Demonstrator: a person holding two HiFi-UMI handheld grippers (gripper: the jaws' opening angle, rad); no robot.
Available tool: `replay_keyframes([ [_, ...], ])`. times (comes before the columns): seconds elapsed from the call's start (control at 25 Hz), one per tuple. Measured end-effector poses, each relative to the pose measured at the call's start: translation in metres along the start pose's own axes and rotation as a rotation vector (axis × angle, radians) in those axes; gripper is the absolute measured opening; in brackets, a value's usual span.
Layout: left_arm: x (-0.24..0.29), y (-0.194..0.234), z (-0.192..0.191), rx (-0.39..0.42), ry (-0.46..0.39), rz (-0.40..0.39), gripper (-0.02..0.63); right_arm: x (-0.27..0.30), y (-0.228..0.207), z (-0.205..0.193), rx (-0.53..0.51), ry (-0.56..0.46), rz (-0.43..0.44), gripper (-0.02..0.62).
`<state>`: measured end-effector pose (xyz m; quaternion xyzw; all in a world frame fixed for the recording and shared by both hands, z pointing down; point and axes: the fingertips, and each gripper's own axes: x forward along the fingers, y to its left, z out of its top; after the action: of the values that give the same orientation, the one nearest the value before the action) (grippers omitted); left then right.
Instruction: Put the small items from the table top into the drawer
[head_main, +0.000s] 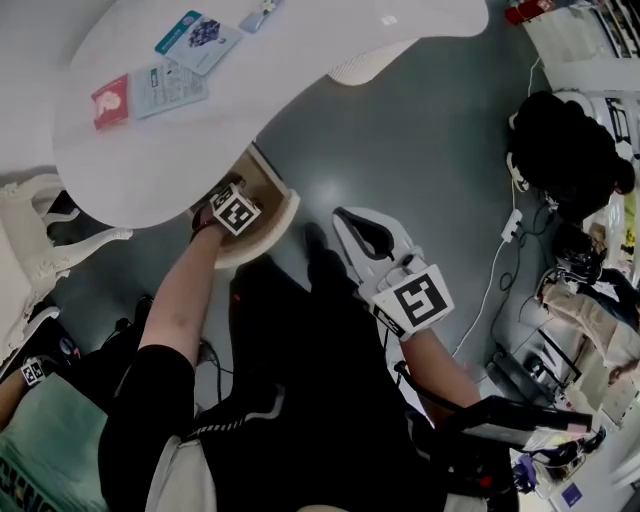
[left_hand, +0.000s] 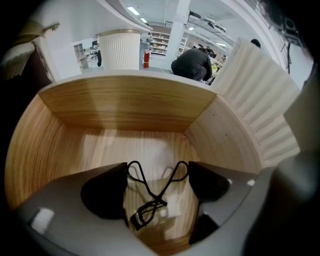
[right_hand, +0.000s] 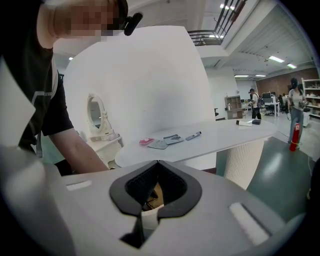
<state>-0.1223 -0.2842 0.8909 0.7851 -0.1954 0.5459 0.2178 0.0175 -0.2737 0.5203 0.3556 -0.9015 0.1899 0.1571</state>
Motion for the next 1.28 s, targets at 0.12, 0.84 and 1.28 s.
replay_keyframes([
  [0.12,-0.003,0.004,0.003,0.013,-0.008,0.027,0.39,-0.001,-0.001,0.0,-0.005,0.0,0.009,0.003],
  [0.84,-0.028,-0.033,0.019,0.086,-0.018,-0.075,0.39,-0.011,0.003,0.023,-0.033,-0.036,0.056,0.003],
  [1.28,-0.086,-0.046,0.023,0.113,-0.065,-0.007,0.287,-0.024,0.022,0.05,-0.047,-0.072,0.109,0.003],
])
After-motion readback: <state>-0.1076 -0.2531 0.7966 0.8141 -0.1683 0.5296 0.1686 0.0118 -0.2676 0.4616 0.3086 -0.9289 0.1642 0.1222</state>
